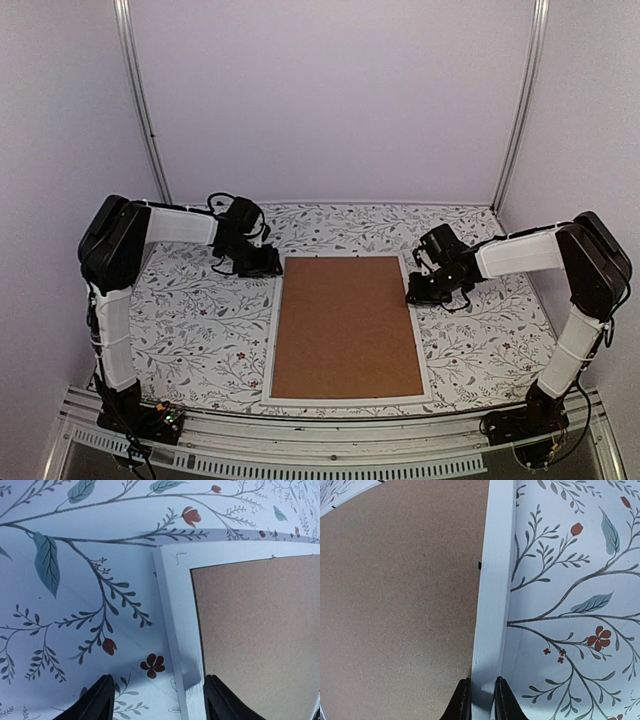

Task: Put the photo into the frame
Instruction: Press the fastener onto the backboard.

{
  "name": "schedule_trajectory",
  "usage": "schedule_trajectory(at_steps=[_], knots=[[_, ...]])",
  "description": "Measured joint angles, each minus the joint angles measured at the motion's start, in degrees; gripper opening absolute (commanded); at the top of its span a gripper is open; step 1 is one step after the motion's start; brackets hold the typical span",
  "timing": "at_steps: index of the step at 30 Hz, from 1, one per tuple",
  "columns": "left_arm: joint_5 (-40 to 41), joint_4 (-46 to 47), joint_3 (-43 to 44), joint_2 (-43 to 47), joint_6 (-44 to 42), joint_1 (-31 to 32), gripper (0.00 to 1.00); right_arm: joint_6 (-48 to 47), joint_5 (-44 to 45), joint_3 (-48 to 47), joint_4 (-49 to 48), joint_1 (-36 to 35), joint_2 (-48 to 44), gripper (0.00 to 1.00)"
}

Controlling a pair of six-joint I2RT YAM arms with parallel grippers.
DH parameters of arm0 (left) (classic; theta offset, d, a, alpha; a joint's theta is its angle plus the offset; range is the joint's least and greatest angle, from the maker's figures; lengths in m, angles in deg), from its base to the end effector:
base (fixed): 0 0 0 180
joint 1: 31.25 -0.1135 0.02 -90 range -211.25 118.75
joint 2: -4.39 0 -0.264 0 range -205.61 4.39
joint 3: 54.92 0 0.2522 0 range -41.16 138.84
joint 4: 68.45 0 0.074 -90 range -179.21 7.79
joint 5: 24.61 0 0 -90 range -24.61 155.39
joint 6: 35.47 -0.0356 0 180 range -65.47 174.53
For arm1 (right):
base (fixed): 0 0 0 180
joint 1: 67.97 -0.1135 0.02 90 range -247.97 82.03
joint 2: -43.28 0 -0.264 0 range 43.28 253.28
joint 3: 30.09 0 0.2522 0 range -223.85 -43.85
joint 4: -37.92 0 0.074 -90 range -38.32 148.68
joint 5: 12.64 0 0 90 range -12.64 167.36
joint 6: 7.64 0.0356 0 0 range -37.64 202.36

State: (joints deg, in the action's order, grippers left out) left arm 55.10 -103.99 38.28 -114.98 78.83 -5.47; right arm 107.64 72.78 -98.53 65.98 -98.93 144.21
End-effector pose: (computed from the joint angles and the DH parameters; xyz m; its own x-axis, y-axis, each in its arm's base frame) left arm 0.3822 -0.1917 0.1363 -0.9301 -0.0004 -0.3672 0.1332 0.9315 -0.3384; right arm 0.2872 0.1756 0.1419 -0.9086 -0.0487 -0.4149 -0.1752 0.9460 0.2728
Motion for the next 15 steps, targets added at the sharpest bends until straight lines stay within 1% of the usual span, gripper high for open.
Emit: schedule_trajectory(at_steps=[15], knots=[[6.8, -0.6, -1.0, 0.9, 1.1, 2.3, 0.63, 0.0, -0.1, 0.0, 0.0, 0.0, 0.0, 0.08]])
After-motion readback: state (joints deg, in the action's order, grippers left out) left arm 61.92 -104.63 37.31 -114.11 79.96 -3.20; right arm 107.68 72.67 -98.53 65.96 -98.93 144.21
